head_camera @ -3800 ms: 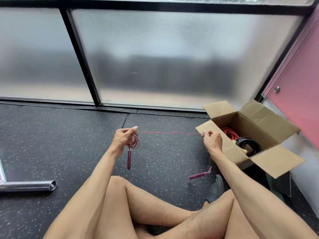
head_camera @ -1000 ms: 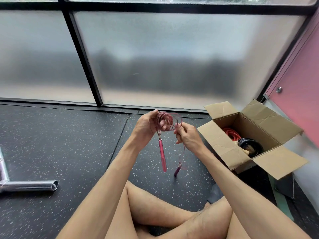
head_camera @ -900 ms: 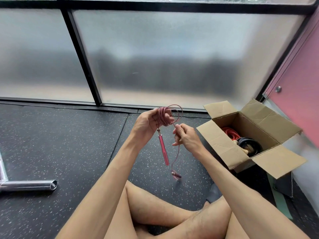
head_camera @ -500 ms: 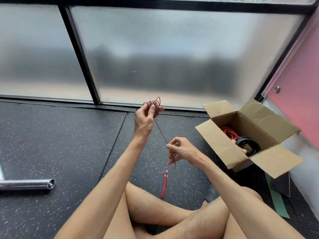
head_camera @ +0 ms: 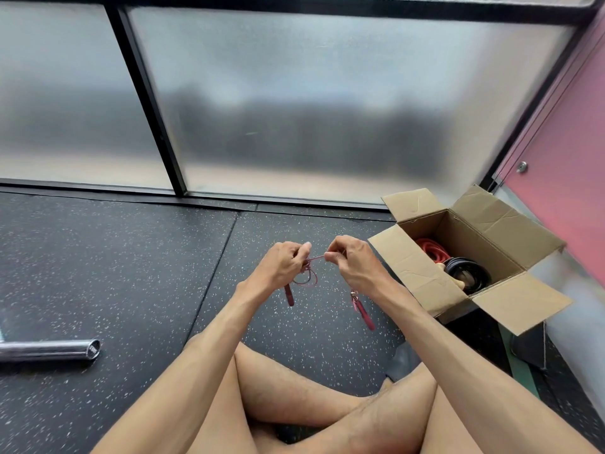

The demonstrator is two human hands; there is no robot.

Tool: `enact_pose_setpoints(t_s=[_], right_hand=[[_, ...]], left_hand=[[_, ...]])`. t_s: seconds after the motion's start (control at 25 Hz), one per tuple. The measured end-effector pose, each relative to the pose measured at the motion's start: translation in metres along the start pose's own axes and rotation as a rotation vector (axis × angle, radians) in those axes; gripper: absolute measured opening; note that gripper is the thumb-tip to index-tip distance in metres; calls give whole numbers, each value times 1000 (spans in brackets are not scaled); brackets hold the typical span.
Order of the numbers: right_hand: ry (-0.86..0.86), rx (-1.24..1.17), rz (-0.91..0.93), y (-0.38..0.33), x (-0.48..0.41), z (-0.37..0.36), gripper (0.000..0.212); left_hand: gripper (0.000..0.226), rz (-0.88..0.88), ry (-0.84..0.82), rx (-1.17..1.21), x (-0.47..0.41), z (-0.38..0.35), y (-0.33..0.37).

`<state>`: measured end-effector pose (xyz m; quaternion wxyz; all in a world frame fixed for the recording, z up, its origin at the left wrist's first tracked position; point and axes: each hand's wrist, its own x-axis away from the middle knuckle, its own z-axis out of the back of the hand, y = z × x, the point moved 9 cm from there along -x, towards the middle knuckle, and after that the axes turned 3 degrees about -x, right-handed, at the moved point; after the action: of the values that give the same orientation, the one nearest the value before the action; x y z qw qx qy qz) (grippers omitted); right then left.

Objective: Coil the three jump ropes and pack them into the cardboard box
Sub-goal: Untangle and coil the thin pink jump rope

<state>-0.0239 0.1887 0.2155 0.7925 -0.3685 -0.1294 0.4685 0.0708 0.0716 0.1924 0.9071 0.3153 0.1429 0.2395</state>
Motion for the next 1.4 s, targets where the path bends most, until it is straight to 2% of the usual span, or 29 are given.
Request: enact_pose_setpoints(t_s=[0.08,0.2,0.32,0.52,0.6,0.76,0.88,0.96,1.16,1.28,1.4], right_hand=[[28,-72,-3,4,-1,1,15],[55,-259,-34,11,-1,0,19],[45,-463,-87,15,2,-7,25],[-28,-803,-211,26,6,-28,26],[-70,-811,-243,26,8,-40,21],[2,-427,-141,18,3,-37,7],[106,-155,-41,15,4,-28,6],[136,-64,-3,13,6,-27,5],[51,-369,-155,22,8,-39,9],[2,-586,-228,22,10,-48,9],[-79,-703,-307,20,14,-58,7]], left_hand=[[54,102,-41,324,-2,-1,1],[46,236,-123,754,1,-7,12],[39,250,-158,1091,3,-12,23],[37,210,-145,1350,5,-15,26],[38,179,-95,1414,3,-6,26],[34,96,31,1445,4,6,25],[31,65,153,1448,4,6,21],[30,61,222,1445,2,10,18],[26,17,291,1283,-1,15,23],[25,21,382,1014,0,21,19],[19,-17,413,734,2,24,18]])
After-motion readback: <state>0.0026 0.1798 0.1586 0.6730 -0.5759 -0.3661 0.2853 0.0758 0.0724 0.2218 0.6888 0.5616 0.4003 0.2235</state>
